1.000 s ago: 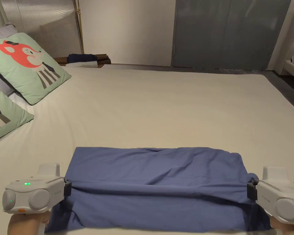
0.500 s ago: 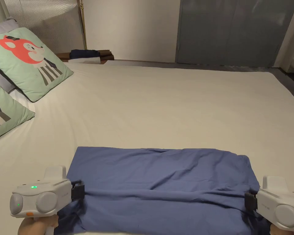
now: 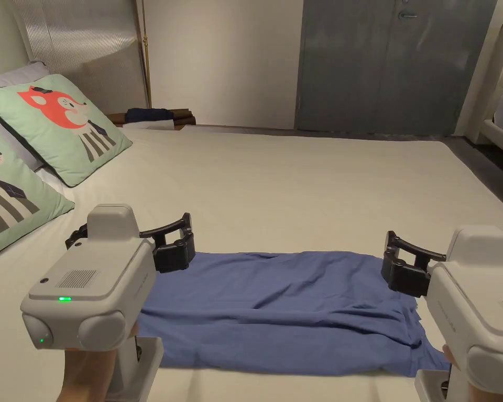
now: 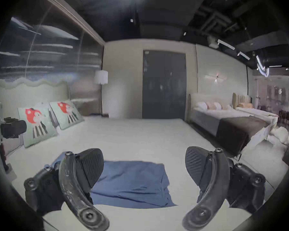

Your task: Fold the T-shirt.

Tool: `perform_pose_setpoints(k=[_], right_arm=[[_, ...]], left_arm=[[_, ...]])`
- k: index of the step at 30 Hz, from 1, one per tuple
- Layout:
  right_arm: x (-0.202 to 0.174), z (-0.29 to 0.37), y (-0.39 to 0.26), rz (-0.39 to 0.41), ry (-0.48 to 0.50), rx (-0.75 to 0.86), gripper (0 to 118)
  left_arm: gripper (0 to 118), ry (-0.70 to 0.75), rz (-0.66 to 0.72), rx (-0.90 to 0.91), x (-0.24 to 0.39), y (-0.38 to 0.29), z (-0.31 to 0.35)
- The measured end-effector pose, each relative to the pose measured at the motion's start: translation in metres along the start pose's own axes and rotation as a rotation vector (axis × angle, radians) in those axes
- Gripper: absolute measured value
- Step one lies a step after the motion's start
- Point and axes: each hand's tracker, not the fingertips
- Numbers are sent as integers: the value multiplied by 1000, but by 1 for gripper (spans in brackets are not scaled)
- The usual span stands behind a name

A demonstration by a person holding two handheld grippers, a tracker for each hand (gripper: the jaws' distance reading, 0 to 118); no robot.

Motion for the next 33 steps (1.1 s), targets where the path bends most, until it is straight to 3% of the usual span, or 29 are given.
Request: perform_pose_setpoints(k=[3, 4, 6, 7, 8, 9, 19, 27, 28, 29, 31, 33], right_arm=[[-12, 23, -1, 35, -22, 51, 98], [-16, 28, -3, 45, -24, 66, 88], [-22, 37, -5, 51, -28, 76, 59], [-25, 41, -6, 53, -28, 84, 32], [-27, 42, -7, 56, -29, 89, 14], [-29, 43, -8, 59, -30, 90, 1], [-34, 37, -7, 65, -10, 89, 0], [-34, 19, -12, 75, 2, 55, 0], [-33, 17, -14, 74, 4, 48, 0], [-33, 14, -16, 73, 6, 39, 0], [-34, 7, -19, 70, 10, 24, 0], [-34, 2, -23, 69, 17, 5, 0]], left_arm=[[98, 18, -57, 51, 9, -5, 18], [85, 19, -75, 68, 12, -8, 23], [49, 4, -100, 76, 16, -13, 32], [22, -8, -113, 70, 16, -17, 33], [5, -18, -119, 61, 17, -19, 34], [0, -27, -119, 55, 17, -21, 34], [0, -33, -82, -27, 2, -28, 26], [0, 48, -43, -342, -41, -58, -17], [7, 76, -17, -395, -49, -64, -25], [21, 83, 8, -469, -58, -70, -32], [63, 79, 63, -584, -74, -85, -44], [81, 93, 108, -648, -89, -103, -52]])
